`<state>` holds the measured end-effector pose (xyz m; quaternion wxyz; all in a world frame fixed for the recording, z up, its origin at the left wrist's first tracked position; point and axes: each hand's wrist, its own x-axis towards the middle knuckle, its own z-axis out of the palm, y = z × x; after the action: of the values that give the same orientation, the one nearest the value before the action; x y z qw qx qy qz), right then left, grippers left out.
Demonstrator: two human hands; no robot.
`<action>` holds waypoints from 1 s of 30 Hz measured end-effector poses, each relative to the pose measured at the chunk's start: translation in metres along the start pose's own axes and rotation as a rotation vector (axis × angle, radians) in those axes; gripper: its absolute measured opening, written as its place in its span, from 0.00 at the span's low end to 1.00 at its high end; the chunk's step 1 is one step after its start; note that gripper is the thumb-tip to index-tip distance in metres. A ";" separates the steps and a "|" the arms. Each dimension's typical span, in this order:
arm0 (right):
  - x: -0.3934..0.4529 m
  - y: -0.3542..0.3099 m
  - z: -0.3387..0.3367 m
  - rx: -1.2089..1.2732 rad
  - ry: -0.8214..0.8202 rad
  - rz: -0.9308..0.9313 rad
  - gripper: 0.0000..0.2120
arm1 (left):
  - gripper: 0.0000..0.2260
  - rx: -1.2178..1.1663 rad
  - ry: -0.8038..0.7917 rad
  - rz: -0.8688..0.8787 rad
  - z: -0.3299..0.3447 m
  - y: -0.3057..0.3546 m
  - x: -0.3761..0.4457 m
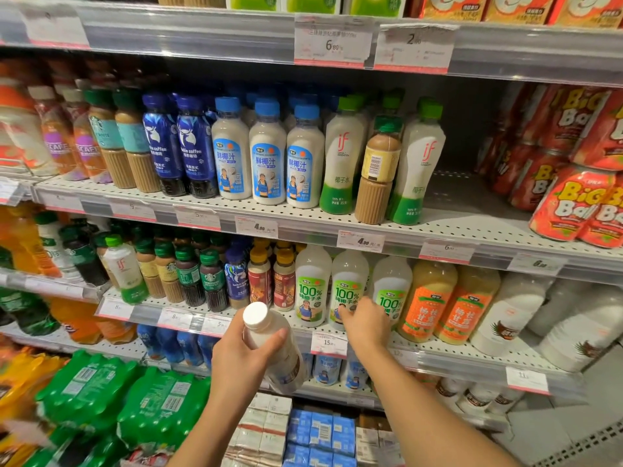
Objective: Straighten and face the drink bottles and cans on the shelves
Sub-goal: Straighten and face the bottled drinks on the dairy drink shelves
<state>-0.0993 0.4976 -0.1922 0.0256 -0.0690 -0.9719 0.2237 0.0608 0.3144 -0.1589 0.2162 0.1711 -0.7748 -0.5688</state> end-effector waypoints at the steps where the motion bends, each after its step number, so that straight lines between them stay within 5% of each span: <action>1: -0.008 0.000 0.005 0.007 0.006 -0.021 0.18 | 0.18 -0.006 0.002 0.001 0.000 0.000 0.000; 8: -0.005 -0.036 0.028 -0.009 -0.126 -0.123 0.27 | 0.19 -0.008 -0.017 0.016 -0.005 0.000 -0.003; 20: 0.014 -0.056 0.033 -0.039 -0.130 -0.097 0.22 | 0.19 0.017 -0.023 0.012 -0.020 -0.007 -0.010; 30: 0.006 0.005 0.030 0.007 -0.024 0.028 0.25 | 0.16 0.017 -0.052 -0.002 -0.010 -0.012 -0.010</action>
<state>-0.1068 0.4904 -0.2212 0.0111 -0.0799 -0.9703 0.2282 0.0749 0.3083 -0.1694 0.1940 0.1589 -0.7847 -0.5669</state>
